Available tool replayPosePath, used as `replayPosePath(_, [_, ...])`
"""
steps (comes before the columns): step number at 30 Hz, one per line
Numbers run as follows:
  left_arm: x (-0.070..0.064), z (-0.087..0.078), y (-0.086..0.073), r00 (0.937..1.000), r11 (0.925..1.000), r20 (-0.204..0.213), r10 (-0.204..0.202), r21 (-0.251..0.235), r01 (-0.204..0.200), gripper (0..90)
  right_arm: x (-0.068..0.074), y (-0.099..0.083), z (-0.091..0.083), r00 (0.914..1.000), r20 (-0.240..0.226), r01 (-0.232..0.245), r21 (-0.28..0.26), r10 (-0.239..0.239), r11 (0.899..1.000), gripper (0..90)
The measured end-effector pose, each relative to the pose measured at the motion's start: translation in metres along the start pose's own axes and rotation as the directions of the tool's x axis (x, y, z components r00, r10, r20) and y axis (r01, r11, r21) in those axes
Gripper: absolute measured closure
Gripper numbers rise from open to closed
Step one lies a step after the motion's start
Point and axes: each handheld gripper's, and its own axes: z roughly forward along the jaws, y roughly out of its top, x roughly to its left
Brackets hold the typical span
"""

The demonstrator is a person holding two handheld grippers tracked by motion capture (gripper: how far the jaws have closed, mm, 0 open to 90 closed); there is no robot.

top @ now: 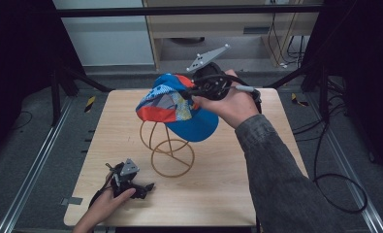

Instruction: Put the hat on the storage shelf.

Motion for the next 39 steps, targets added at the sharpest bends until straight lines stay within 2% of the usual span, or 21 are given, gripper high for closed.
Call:
replayPosePath(5, [0.0,0.0,0.0,1.0,1.0,0.0,0.0,0.0,0.0,0.0,0.001,0.009,0.009,0.9999,-0.005,0.016,0.023,-0.016,1.0,89.8])
replayPosePath(17, [0.0,0.0,0.0,1.0,1.0,-0.001,-0.001,0.0,0.001,0.0,0.003,0.016,0.027,0.9993,-0.022,0.032,0.057,-0.031,0.998,89.8])
replayPosePath(24, [0.0,0.0,0.0,1.0,1.0,-0.001,-0.003,0.0,0.003,0.0,0.005,0.019,0.04,0.999,-0.039,0.024,0.052,-0.022,0.998,89.8])
replayPosePath(31, [0.0,0.0,0.0,1.0,1.0,-0.001,-0.003,0.0,0.003,0.0,0.013,0.023,0.059,0.9978,-0.056,0.039,0.073,-0.035,0.997,89.8])
replayPosePath(39, [0.0,0.0,0.0,1.0,1.0,-0.001,-0.003,0.0,0.003,0.0,0.018,0.026,0.07,0.9962,-0.076,0.048,0.081,-0.042,0.996,89.7])
